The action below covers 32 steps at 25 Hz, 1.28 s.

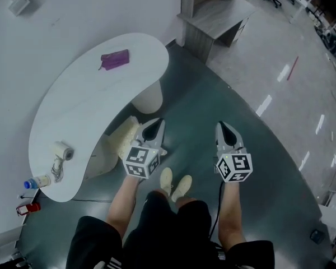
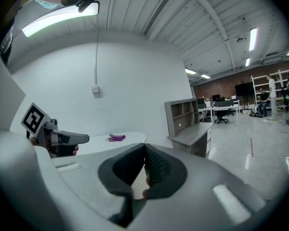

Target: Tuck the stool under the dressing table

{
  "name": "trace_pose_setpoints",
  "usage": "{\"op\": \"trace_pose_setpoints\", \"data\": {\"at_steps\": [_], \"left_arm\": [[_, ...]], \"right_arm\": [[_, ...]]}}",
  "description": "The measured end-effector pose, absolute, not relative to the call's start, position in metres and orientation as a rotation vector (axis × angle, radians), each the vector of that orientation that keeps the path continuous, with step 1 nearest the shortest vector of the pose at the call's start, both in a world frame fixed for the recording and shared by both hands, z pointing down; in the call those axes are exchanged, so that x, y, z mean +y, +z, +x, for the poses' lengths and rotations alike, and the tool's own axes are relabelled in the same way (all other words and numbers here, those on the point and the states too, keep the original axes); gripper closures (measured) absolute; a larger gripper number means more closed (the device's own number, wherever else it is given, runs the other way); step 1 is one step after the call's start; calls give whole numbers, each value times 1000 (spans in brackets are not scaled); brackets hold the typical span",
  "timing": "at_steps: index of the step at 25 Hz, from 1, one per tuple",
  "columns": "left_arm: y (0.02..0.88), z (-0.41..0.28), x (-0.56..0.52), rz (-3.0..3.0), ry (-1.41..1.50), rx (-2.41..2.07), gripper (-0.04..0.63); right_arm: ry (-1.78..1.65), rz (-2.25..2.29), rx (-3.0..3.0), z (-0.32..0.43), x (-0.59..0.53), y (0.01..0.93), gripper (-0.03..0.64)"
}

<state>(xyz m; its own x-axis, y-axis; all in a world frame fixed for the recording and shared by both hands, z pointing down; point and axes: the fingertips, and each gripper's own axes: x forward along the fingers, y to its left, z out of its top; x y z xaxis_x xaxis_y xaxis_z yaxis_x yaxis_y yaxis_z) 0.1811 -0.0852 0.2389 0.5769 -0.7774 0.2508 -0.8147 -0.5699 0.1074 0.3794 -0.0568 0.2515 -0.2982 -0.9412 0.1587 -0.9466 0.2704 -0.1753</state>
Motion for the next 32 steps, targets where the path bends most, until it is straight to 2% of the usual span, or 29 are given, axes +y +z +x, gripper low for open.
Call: {"op": "trace_pose_setpoints", "data": {"at_steps": [13,32], "left_arm": [[162,232,-43,2750,254,-1184,588],[117,216,-3,2826,238,-1169,588]], "right_arm": [[259,1991,-2411,417,6,171,614],[247,2079,-2382,404,60,130,613]]}}
